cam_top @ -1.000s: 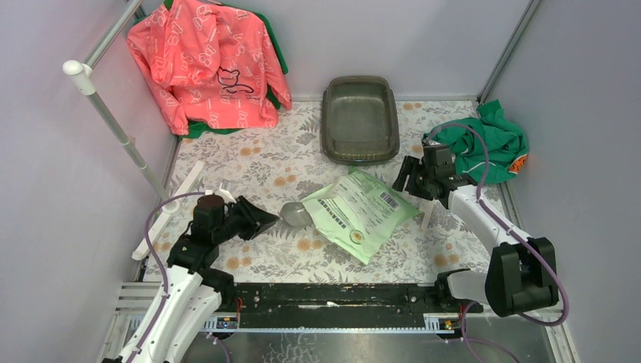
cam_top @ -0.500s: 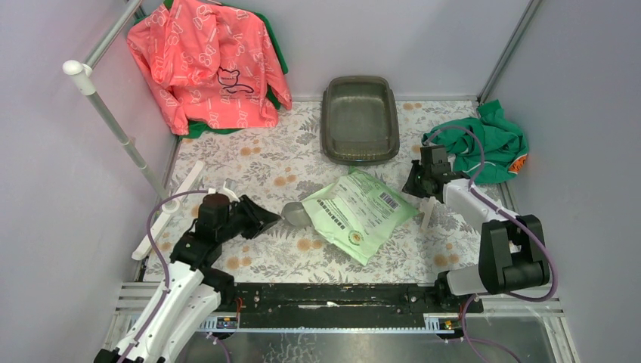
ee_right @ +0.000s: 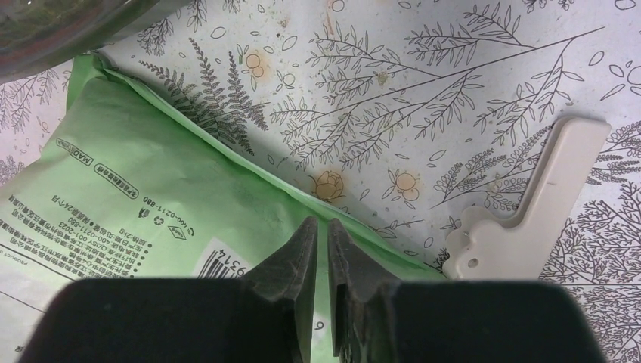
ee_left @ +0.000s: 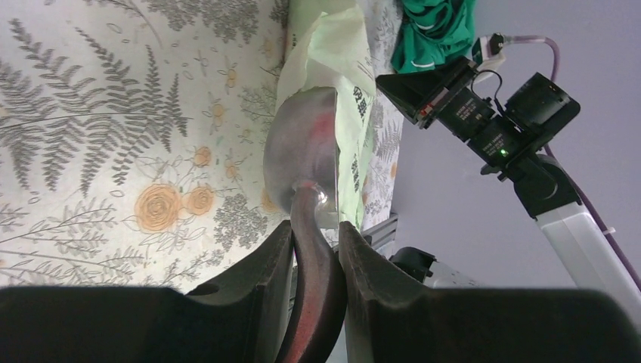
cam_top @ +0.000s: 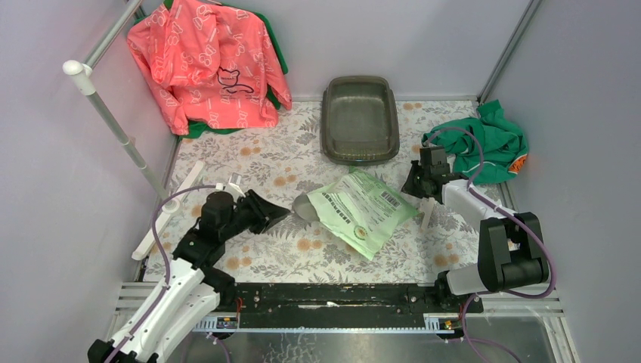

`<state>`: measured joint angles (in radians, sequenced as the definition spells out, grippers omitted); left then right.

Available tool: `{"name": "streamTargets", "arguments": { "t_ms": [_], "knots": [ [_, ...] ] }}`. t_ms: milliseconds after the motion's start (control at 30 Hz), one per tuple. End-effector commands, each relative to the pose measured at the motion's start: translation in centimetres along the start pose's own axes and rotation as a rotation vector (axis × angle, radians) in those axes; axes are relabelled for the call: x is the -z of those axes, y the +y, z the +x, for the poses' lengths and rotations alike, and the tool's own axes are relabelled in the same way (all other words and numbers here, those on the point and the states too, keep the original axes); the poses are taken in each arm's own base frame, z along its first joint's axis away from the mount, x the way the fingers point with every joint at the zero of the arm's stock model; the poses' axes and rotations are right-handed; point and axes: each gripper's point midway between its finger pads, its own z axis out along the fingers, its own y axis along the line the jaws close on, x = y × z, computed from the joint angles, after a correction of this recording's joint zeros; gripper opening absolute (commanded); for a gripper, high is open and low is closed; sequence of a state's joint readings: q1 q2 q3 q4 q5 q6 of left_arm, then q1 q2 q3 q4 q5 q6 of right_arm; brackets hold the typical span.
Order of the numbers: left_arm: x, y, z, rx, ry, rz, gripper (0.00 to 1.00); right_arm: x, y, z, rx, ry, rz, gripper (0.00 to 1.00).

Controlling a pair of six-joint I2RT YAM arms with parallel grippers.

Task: Fill the litter box with clean litter
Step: 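Scoop the cat litter from the cat litter bag.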

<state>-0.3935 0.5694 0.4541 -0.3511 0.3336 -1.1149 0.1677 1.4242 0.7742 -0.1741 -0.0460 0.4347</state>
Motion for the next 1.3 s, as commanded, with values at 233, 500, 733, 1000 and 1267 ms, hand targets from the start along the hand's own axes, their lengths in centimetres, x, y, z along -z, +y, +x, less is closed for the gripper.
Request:
{"name": "streamTargets", "arguments": {
  "t_ms": [233,500,733,1000,1267],
  "knots": [
    [-1.7,-6.4,0.5,-0.072,-0.013,0.160,0.00,0.2,0.1,-0.9,-0.028,-0.038,-0.032,0.22],
    [-4.1,-4.8,0.7,-0.150,-0.028,0.005,0.00,0.4,-0.3,-1.0,-0.040,-0.041,-0.032,0.23],
    [-3.2,-4.3,-1.7,-0.240,-0.102,-0.154,0.00,0.5,-0.8,-1.0,-0.038,-0.051,-0.012,0.23],
    [-5.0,-3.9,-1.1,-0.292,-0.021,-0.212,0.00,0.4,-0.9,-0.8,-0.037,-0.049,-0.011,0.23],
    [-7.7,-3.9,0.5,-0.311,0.090,-0.215,0.00,0.5,-1.6,-0.8,-0.040,-0.062,0.020,0.23]
  ]
}}
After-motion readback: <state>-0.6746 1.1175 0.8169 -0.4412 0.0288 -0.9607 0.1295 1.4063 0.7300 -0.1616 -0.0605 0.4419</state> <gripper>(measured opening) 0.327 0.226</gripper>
